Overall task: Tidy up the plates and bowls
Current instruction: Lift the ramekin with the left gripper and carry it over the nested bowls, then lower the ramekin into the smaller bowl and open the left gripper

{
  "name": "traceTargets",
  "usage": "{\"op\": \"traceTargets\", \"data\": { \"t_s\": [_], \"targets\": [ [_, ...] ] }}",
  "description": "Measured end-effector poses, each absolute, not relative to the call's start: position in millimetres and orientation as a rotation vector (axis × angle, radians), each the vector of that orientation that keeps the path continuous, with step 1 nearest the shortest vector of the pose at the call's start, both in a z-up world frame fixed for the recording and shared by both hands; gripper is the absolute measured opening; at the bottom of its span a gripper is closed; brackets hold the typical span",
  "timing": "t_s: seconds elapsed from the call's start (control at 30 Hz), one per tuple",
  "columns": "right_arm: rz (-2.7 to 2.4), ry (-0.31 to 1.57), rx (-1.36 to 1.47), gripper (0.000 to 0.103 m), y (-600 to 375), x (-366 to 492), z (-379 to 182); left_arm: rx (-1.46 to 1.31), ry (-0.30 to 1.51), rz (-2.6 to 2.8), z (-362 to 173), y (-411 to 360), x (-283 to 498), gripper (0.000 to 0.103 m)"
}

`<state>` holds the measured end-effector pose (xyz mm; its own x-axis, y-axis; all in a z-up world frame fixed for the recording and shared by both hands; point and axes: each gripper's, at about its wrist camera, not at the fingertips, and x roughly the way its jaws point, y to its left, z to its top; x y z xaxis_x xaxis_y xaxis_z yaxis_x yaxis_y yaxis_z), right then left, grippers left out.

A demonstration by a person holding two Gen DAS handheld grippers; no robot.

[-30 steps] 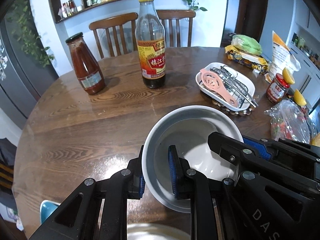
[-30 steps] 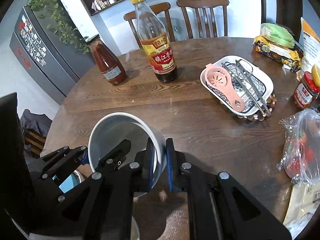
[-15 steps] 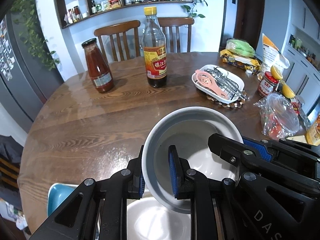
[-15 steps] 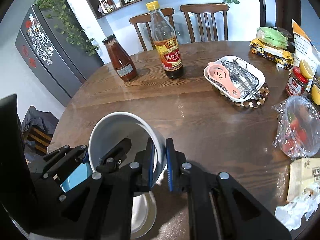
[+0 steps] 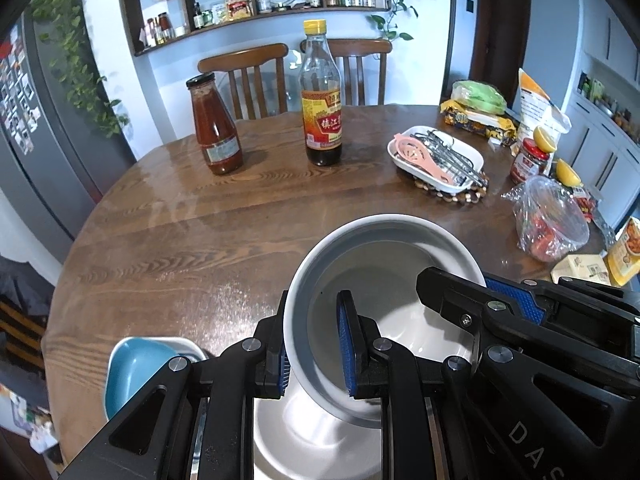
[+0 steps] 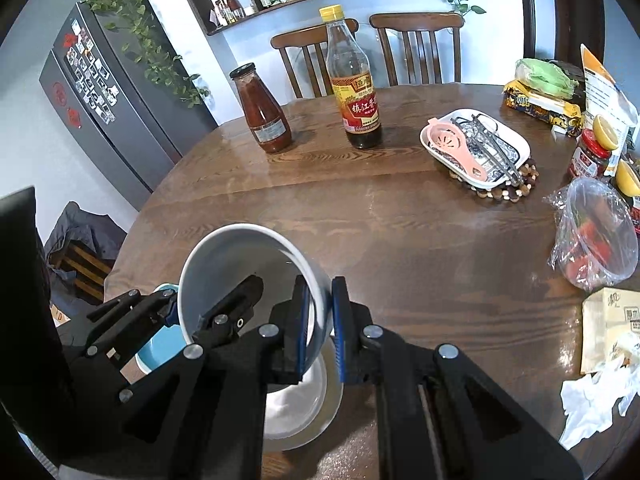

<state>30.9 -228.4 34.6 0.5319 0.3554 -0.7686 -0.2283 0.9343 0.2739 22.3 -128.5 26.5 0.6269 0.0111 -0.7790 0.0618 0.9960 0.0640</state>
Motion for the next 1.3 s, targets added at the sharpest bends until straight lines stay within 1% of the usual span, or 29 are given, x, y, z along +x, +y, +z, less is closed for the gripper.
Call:
{"op": "traceTargets", "data": {
  "t_s": [0.67,1.3],
  "targets": [
    [0.363,1.006,0.153,0.013,-220,2,9,0.093,0.948,-0.016,4,-121,-5,0.020],
    [0.390,1.116,0.162,0.014,-206,8,-25,0.090,1.060,-0.006,-27,-108,-3,0.020]
  ]
}}
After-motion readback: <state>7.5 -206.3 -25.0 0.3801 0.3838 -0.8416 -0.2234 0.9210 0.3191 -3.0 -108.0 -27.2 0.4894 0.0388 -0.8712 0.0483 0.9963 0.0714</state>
